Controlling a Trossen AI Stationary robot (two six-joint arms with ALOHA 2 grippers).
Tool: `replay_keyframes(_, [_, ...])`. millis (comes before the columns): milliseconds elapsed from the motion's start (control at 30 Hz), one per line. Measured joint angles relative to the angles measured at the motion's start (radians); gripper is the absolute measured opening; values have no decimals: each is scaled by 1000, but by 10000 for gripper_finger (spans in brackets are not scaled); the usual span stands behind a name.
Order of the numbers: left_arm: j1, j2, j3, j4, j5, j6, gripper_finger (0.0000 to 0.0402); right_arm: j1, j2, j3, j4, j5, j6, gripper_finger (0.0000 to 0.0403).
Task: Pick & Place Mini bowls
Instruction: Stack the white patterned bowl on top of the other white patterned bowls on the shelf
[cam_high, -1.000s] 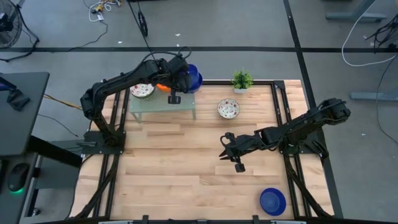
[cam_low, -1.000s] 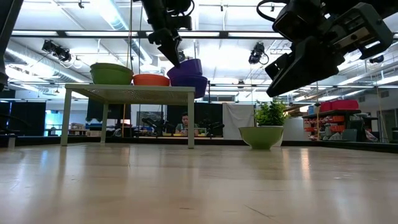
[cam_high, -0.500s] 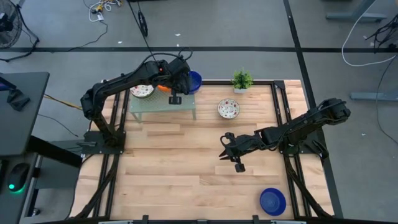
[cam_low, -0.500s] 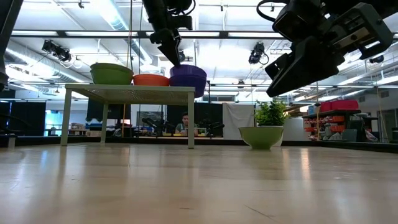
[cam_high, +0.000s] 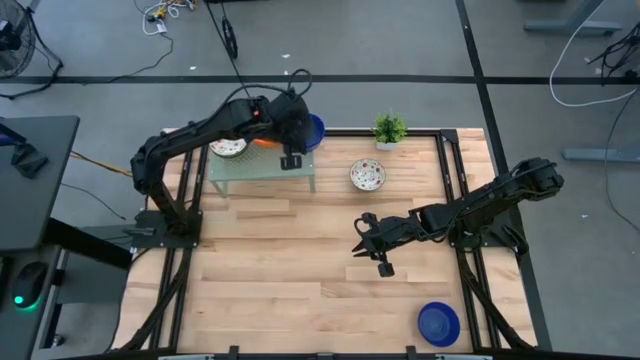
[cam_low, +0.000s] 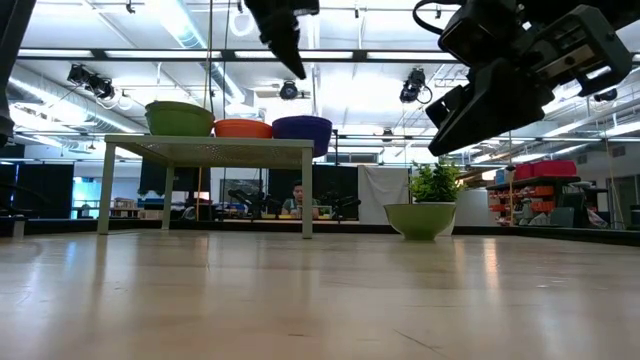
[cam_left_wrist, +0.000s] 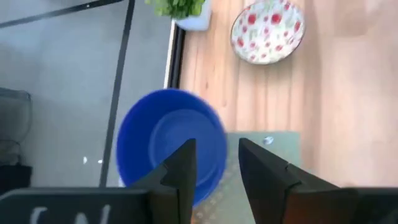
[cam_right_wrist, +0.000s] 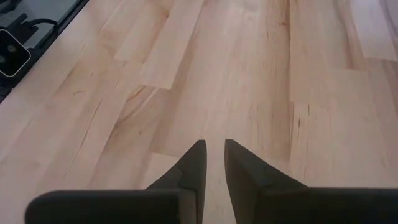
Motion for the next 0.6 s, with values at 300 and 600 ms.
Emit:
replay_keyframes(300, [-133,-29,-132,-76,109,-187,49,0,0,-21,20,0,-10,59])
replay_keyframes(600, [-462,-143,-598,477,-20,-407,13,-5,0,-92,123,27,-8,59])
